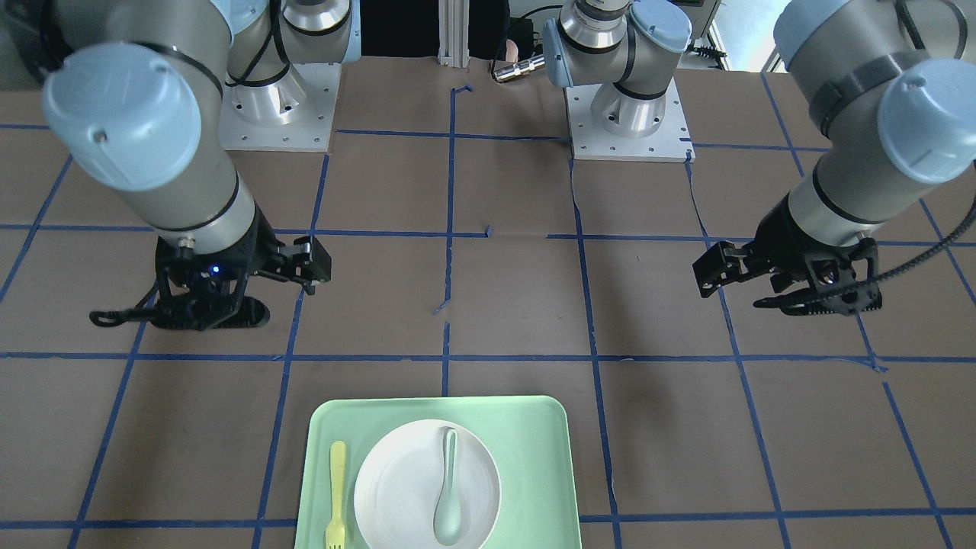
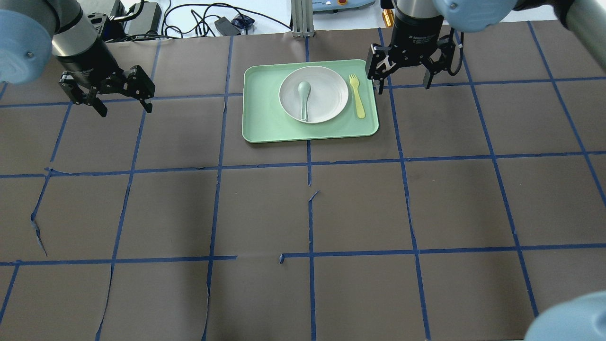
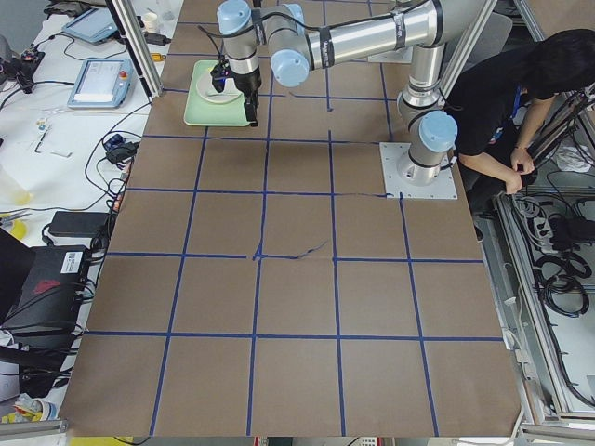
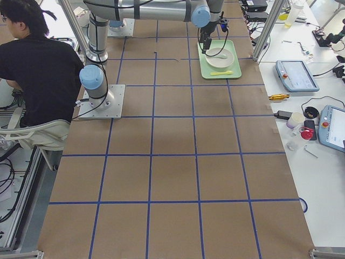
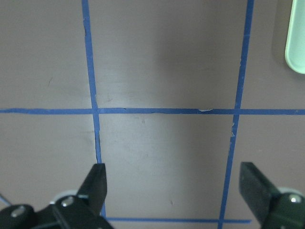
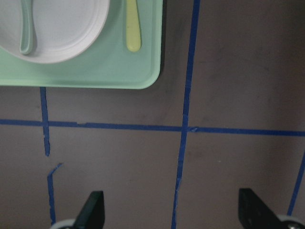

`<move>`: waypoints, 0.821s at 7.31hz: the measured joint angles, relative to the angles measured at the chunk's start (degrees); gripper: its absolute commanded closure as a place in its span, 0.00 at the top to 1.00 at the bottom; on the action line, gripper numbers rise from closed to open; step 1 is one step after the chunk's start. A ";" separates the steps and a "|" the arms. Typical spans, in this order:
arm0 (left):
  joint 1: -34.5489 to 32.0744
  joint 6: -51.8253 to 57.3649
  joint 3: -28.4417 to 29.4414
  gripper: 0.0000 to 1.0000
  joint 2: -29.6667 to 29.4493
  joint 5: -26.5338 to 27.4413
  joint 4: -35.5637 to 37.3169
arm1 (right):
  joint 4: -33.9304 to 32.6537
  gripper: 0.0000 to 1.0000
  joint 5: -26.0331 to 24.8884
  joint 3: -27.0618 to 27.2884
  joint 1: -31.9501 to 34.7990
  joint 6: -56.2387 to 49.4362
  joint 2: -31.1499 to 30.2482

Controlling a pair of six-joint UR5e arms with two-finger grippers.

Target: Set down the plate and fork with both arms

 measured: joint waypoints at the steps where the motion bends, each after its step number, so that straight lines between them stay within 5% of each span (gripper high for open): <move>1: -2.10 -3.21 0.04 1.00 1.79 0.16 -2.74 | 3.02 1.00 0.23 0.68 0.18 0.13 -2.51; 6: -5.94 -4.70 0.24 1.00 4.45 -0.29 -7.97 | 5.03 1.00 0.52 3.94 1.80 3.48 -6.33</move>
